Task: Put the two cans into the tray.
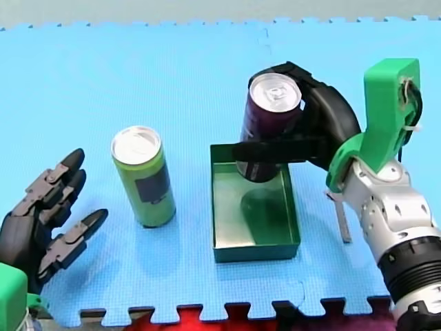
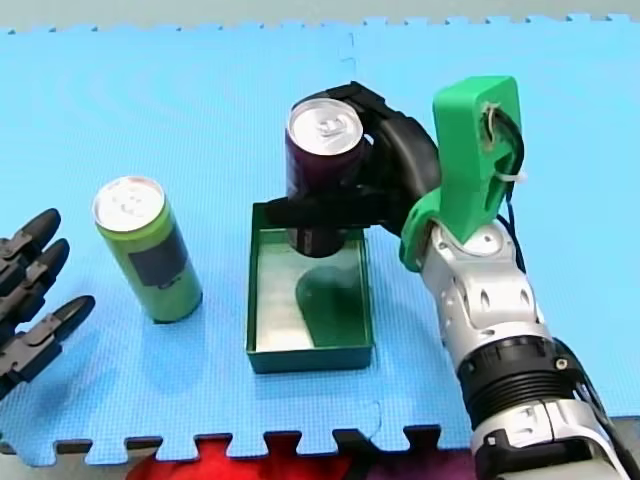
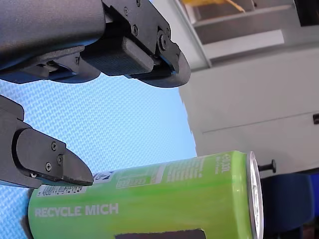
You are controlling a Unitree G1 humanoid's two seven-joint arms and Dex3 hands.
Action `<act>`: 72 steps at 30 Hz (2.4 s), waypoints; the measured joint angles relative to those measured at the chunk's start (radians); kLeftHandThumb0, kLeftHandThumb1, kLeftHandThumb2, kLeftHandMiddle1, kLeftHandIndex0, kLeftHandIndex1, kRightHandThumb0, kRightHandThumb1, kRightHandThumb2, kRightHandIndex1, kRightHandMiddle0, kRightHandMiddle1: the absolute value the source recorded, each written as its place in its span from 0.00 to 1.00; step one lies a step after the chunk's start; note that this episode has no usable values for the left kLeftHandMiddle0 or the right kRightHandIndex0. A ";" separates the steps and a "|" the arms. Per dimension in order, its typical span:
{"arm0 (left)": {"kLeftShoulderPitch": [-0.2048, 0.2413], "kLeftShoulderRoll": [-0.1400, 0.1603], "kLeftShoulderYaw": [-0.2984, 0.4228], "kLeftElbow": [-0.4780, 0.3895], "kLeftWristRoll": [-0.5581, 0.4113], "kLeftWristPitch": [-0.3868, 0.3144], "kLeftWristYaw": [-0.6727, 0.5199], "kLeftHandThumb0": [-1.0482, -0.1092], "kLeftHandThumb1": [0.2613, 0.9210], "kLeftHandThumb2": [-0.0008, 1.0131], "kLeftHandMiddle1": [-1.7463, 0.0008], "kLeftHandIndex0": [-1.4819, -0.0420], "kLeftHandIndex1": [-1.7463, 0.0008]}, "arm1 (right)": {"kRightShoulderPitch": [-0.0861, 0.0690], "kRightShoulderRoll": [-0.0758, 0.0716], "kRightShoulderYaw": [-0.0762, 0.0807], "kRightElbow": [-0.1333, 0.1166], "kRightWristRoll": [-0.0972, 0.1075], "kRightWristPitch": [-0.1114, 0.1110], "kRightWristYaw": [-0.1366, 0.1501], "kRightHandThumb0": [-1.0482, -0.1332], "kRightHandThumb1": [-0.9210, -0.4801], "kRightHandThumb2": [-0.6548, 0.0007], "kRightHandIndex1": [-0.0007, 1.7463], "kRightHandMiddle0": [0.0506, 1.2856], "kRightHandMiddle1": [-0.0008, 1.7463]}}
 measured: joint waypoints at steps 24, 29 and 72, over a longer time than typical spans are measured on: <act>-0.005 0.003 0.017 0.035 -0.015 -0.041 -0.033 0.00 1.00 0.04 1.00 0.69 1.00 | -0.013 -0.004 -0.002 0.136 -0.035 -0.108 -0.019 0.96 0.24 0.98 1.00 0.35 1.00; -0.005 0.004 0.019 0.035 -0.021 -0.046 -0.040 0.00 1.00 0.05 1.00 0.69 1.00 | -0.016 -0.001 -0.007 0.160 -0.035 -0.133 -0.018 0.96 0.24 0.98 1.00 0.35 1.00; 0.012 0.016 0.029 -0.011 -0.042 -0.039 -0.070 0.00 1.00 0.05 1.00 0.69 1.00 | -0.034 0.029 -0.102 0.302 0.021 -0.290 0.071 0.93 0.25 0.99 1.00 0.36 1.00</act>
